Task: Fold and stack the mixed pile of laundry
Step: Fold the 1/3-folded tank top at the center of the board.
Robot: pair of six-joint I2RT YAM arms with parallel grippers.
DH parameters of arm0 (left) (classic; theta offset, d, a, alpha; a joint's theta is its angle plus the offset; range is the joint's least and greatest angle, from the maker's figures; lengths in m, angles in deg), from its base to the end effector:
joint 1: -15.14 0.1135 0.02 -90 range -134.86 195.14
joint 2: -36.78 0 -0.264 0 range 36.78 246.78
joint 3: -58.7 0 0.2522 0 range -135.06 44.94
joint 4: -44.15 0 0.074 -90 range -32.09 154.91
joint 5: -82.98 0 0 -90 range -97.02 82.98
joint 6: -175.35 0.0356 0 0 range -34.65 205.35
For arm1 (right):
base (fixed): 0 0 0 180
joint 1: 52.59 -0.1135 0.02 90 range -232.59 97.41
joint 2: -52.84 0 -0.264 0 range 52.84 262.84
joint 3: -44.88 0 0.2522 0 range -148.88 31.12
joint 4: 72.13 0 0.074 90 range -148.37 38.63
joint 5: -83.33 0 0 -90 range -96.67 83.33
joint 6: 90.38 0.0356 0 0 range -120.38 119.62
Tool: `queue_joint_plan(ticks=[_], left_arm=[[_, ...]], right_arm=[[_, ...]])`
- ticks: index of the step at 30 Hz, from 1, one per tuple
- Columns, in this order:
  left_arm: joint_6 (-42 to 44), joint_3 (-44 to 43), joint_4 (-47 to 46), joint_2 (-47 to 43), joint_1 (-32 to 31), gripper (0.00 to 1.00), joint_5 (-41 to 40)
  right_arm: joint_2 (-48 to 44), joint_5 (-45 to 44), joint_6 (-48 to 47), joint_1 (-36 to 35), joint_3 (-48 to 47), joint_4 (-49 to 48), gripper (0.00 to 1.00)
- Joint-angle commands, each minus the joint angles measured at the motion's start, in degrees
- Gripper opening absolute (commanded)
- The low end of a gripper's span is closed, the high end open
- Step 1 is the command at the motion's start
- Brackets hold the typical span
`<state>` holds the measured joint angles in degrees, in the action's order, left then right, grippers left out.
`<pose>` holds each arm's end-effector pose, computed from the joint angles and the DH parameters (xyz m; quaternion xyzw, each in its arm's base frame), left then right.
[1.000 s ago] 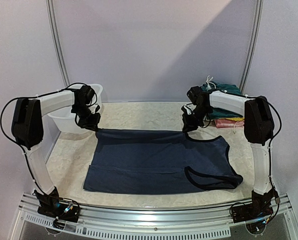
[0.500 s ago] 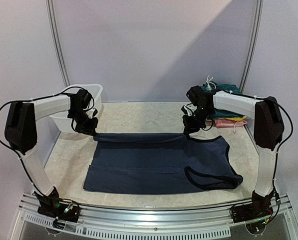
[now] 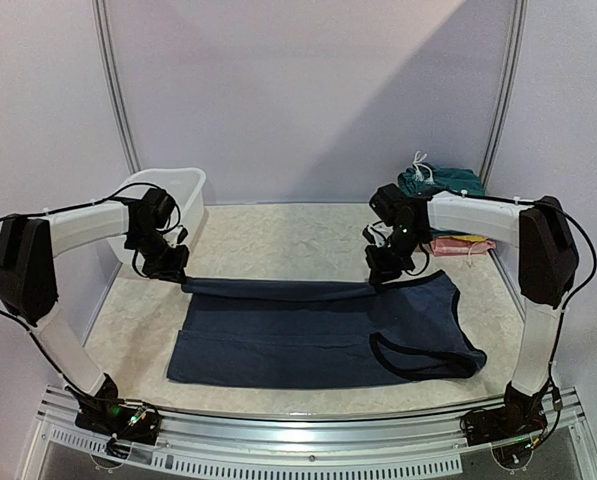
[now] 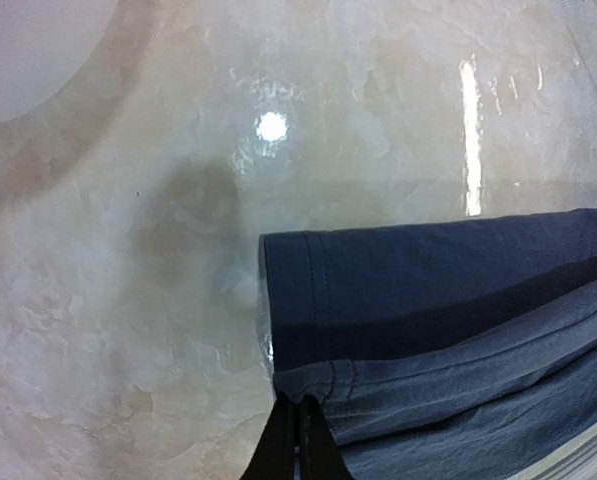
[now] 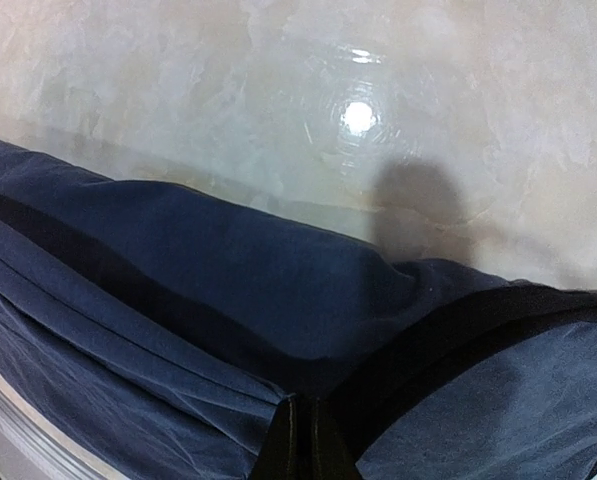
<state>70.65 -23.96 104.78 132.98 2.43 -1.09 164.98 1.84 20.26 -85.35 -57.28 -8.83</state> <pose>0.3148 -0.0748 0.2116 -0.0101 0.9891 -0.0824 0.1215 0.3329 0.2205 0.2097 -0.1149 0.9800 0.1307 0.0965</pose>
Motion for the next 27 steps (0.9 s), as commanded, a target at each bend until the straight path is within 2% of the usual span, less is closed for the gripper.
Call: queue_joint_plan(ticks=[1,17,23,27], left_arm=[[-1.4,3.1,-1.0,-2.9,0.0,0.00,-0.1],[-4.7,10.1,-4.3,-3.0,-1.1,0.00,-0.9],[-6.4,12.5,-5.1,-3.3,-1.3,0.04,-1.9],[-8.4,14.6,-5.5,-5.0,-1.4,0.12,-1.9]], right_arm=[[-3.0,-2.2,1.6,-0.2,2.2,-0.2,0.00],[0.0,0.7,3.4,-1.4,9.5,-4.9,0.00],[1.0,1.8,4.0,-1.5,11.4,-5.1,0.02],[0.4,2.2,4.1,-1.5,12.9,-4.3,0.05]])
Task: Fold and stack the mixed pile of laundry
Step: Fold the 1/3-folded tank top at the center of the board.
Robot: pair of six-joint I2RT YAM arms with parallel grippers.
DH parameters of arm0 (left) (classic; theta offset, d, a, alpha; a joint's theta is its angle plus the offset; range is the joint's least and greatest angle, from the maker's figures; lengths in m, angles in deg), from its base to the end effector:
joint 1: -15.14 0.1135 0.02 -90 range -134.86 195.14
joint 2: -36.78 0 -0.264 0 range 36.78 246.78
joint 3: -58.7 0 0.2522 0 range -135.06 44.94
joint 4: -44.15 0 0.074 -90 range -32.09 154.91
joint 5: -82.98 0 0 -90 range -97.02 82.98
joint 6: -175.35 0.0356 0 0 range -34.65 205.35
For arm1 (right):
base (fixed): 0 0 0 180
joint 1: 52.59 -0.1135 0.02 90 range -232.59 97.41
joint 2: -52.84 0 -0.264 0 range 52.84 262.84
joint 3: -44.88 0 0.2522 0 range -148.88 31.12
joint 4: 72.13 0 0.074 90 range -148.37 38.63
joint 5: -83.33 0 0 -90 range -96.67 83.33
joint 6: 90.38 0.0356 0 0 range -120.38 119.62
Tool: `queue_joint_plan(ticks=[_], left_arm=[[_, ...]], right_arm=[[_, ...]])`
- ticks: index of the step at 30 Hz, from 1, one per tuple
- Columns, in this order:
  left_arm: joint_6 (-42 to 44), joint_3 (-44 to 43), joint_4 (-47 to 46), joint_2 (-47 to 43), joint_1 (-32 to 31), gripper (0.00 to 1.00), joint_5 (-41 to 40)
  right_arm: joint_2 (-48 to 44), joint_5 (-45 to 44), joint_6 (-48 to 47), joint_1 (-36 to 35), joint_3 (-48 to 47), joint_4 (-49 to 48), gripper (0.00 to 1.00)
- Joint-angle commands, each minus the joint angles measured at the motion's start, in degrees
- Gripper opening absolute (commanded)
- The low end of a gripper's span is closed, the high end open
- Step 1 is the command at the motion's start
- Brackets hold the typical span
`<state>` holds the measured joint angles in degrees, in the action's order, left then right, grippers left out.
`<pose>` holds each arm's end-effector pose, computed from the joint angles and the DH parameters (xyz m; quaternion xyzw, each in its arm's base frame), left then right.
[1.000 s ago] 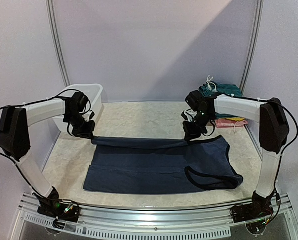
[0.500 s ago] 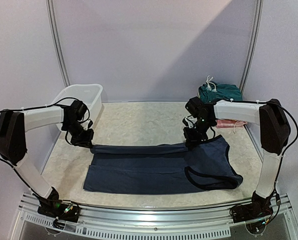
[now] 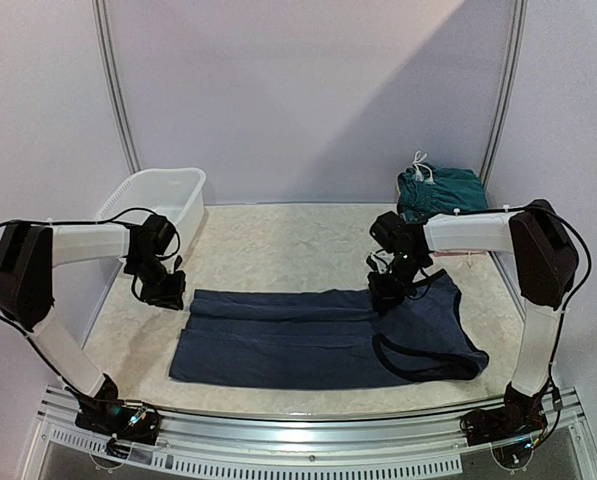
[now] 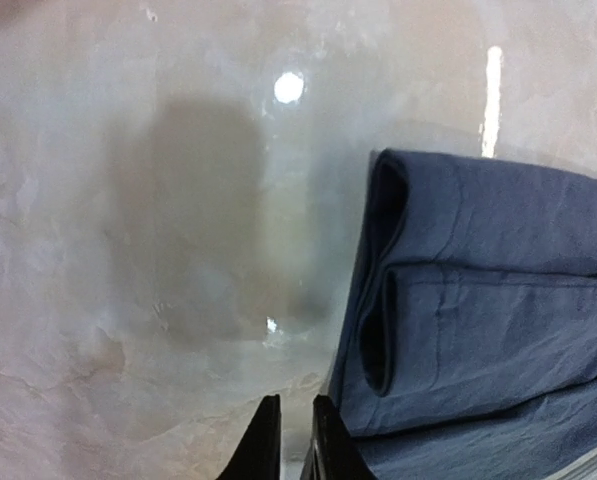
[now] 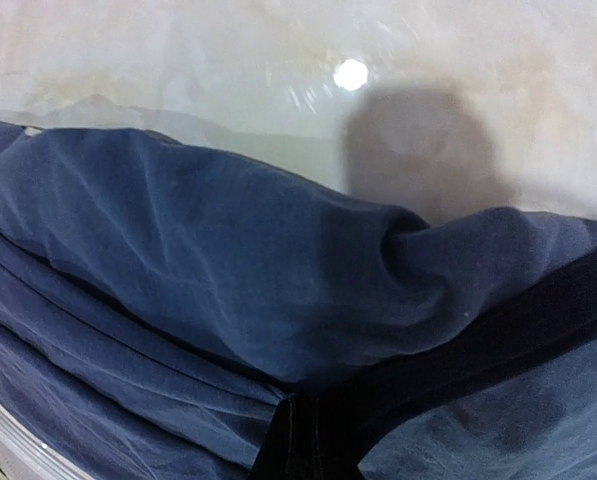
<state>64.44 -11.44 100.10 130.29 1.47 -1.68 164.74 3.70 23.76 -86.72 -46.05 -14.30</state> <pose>0.2790 -0.0713 0.1694 -0.0585 0.9929 -0.0719 0.0750 0.3069 0.2158 0.1612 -0.0951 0.9866 0.1259 0.0411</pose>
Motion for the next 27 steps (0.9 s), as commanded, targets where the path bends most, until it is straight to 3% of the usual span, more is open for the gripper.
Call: queue_joint_plan(ticks=[1,7,13,19,27], left_arm=[[-2.6,2.6,-0.8,-2.9,-0.5,0.14,-1.2],[-4.5,3.6,0.3,-8.7,-0.4,0.24,-1.9],[-3.7,-1.6,0.3,-8.7,-0.9,0.28,0.2],[-3.4,-9.3,0.0,-0.4,-4.1,0.26,3.0],[-4.5,-21.2,1.6,13.1,-11.5,0.23,2.9]], right_arm=[[0.4,0.5,0.6,-0.1,2.0,1.4,0.07],[-4.5,6.6,0.0,-0.3,4.3,1.8,0.27],[-8.7,9.7,-1.8,-0.3,0.8,4.6,0.32],[-6.6,10.5,0.4,-0.2,-3.2,1.9,0.31],[1.2,11.3,8.8,-0.9,-6.5,-4.1,0.16]])
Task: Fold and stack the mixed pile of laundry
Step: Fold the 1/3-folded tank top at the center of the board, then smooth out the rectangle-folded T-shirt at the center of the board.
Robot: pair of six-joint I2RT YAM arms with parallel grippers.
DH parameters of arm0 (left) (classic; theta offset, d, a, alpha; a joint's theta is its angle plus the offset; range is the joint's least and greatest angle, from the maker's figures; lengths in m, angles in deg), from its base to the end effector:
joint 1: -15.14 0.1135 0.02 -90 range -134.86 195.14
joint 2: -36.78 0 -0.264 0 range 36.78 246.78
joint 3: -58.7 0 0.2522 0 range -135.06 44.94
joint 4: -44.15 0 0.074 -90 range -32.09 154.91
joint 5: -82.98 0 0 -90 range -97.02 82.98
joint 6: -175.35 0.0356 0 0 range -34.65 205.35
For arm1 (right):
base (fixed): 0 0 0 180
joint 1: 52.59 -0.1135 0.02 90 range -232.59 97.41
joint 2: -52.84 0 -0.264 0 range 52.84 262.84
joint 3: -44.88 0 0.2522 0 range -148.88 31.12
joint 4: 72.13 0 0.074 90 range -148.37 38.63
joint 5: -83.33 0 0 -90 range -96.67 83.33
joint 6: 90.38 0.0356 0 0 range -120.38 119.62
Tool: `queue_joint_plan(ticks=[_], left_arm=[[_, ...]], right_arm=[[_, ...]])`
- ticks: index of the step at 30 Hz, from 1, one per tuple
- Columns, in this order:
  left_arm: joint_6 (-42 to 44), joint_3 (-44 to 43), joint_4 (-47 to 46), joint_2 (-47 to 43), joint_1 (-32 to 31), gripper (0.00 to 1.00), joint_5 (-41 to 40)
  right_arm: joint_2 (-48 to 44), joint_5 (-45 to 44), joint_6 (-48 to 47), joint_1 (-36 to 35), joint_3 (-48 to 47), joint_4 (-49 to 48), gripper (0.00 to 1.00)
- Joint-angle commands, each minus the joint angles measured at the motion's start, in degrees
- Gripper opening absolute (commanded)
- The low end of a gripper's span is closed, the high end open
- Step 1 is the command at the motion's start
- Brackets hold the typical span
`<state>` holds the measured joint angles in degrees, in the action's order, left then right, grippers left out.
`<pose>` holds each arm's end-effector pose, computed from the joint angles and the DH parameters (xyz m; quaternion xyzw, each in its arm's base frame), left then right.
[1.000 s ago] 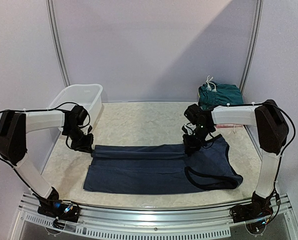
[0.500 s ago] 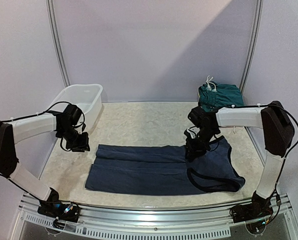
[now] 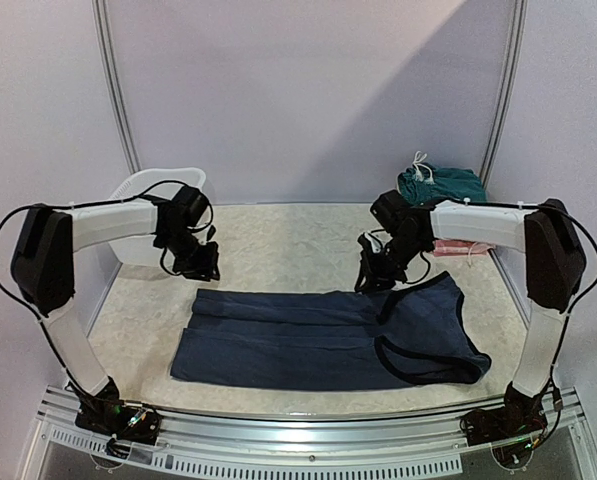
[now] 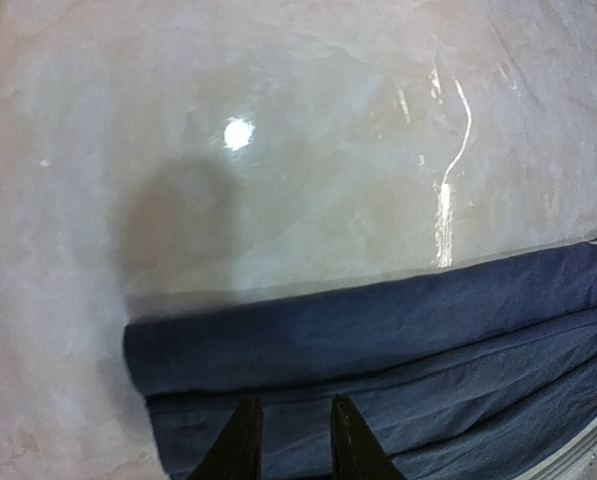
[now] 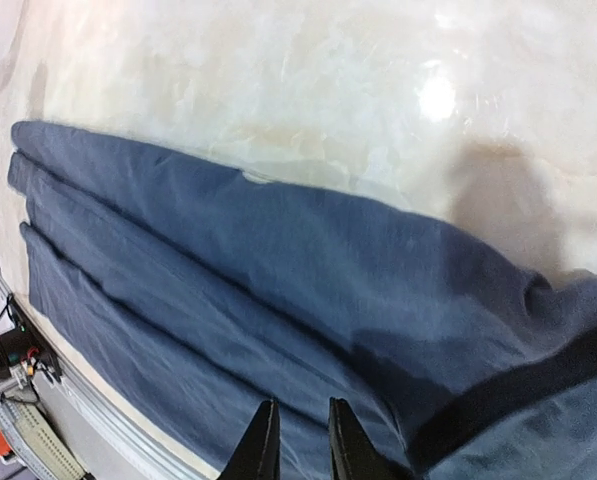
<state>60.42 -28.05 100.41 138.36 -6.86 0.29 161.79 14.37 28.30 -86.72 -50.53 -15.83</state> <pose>0.3249 -0.1361 0.2042 -0.0147 0.9844 -0.1230 0.1253 0.3139 0.2282 0.2035 -0.0779 0.9654 0.2431 0.0532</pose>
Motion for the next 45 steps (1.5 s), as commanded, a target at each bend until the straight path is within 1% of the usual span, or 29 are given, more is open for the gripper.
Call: queue_joint_plan(ticks=[1,7,14,25,33,39,42,45], left_arm=[[-0.5,-5.7,1.5,6.4,-4.0,0.23,1.1],[-0.4,-10.7,3.7,12.4,-7.7,0.22,0.5],[-0.9,-7.2,2.8,12.5,-9.8,0.21,-0.4],[-1.9,-2.7,2.3,11.0,-12.0,0.19,-2.3],[-4.0,3.5,2.9,4.3,-14.1,0.18,-5.2],[-6.5,9.6,4.4,-3.9,-16.1,0.18,-7.1],[-7.5,11.1,5.7,-7.8,-16.6,0.19,-9.0],[-7.3,10.6,6.4,-10.3,-16.6,0.19,-10.6]], right_arm=[[5.4,0.4,4.3,-1.3,-2.4,-2.4,0.15],[8.2,-0.6,4.1,-4.4,-0.8,-1.9,0.11],[6.1,-1.7,4.9,-5.1,2.5,-2.2,0.09],[4.8,-0.9,5.0,-5.4,5.5,-2.8,0.08],[4.5,-0.5,4.8,-5.6,7.2,-3.4,0.08],[3.6,-0.6,4.6,-5.9,7.0,-3.1,0.08],[3.0,-0.7,4.5,-5.9,5.8,-2.2,0.08],[1.6,-0.6,4.4,-5.9,4.5,-1.8,0.08]])
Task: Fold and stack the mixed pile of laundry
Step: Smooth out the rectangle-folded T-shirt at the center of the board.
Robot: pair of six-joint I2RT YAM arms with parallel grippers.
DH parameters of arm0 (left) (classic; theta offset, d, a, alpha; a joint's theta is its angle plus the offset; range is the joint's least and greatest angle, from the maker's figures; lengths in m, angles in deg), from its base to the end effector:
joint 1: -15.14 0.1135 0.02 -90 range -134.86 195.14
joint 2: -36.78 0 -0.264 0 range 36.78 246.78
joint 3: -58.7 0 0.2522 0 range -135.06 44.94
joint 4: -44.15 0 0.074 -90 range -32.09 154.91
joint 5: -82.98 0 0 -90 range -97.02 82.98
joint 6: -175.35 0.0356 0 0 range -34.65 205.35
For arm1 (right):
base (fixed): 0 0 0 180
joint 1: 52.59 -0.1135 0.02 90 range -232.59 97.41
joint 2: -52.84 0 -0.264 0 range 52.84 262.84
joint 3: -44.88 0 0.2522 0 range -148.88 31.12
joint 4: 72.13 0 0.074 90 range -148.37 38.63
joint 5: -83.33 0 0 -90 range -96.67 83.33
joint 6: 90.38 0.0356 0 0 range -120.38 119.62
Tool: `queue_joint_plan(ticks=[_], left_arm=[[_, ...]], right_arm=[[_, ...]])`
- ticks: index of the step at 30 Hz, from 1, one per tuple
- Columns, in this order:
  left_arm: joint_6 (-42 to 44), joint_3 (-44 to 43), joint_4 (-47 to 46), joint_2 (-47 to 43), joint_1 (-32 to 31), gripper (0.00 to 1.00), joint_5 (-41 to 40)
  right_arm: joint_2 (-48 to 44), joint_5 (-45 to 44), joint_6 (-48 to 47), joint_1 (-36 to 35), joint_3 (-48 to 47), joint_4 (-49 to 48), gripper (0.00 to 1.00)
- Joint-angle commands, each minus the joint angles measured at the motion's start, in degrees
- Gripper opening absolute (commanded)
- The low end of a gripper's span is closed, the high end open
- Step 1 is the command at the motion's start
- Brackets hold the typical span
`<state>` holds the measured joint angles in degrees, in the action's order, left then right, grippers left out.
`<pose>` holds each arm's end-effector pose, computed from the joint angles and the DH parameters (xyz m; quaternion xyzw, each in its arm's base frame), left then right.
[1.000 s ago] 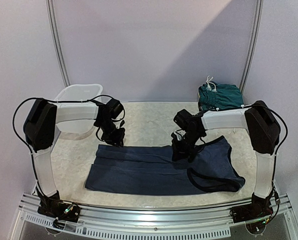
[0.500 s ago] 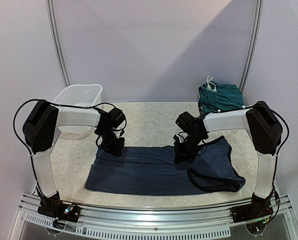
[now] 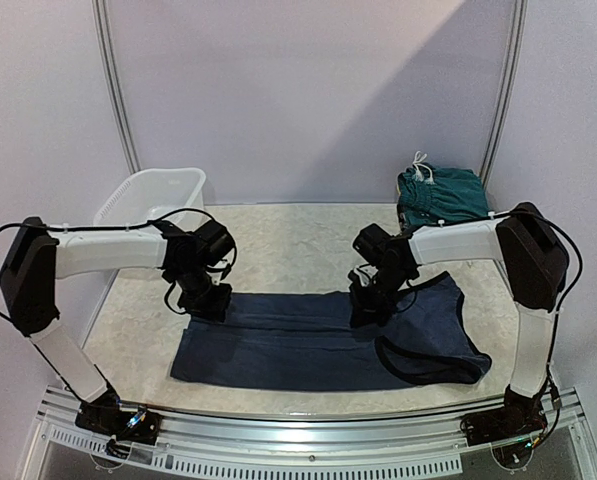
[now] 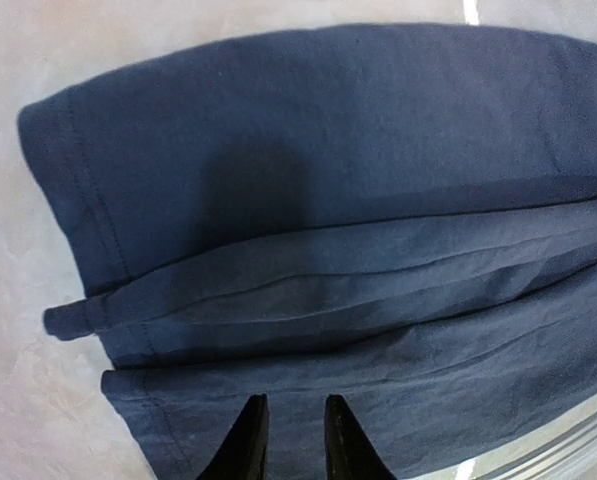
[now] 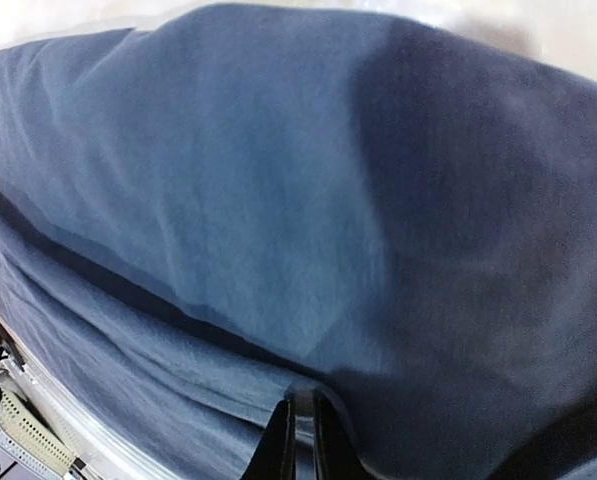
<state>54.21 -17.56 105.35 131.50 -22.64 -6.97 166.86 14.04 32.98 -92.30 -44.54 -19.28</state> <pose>0.2376 -0.1842 0.1889 0.0577 0.9943 -0.0513 0.0741 0.2844 0.2525 0.1449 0.0738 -0.9752 -0.2076 0.0200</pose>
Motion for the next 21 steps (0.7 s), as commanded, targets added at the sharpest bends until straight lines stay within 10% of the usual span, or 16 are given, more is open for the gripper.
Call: queue_joint_plan(ticks=[1,13,21], left_arm=[[-0.6,-0.6,1.6,-3.5,-0.8,0.20,-4.0],[3.2,-17.0,4.2,14.1,0.8,0.19,-3.0],[2.8,-7.9,0.3,12.4,0.6,0.19,-1.1]], right_arm=[[-4.1,-0.2,-0.2,-0.3,-2.0,1.7,0.08],[2.1,3.1,2.9,-0.4,-9.5,-0.7,0.14],[2.9,2.5,3.9,-3.1,-4.9,-1.6,0.13]])
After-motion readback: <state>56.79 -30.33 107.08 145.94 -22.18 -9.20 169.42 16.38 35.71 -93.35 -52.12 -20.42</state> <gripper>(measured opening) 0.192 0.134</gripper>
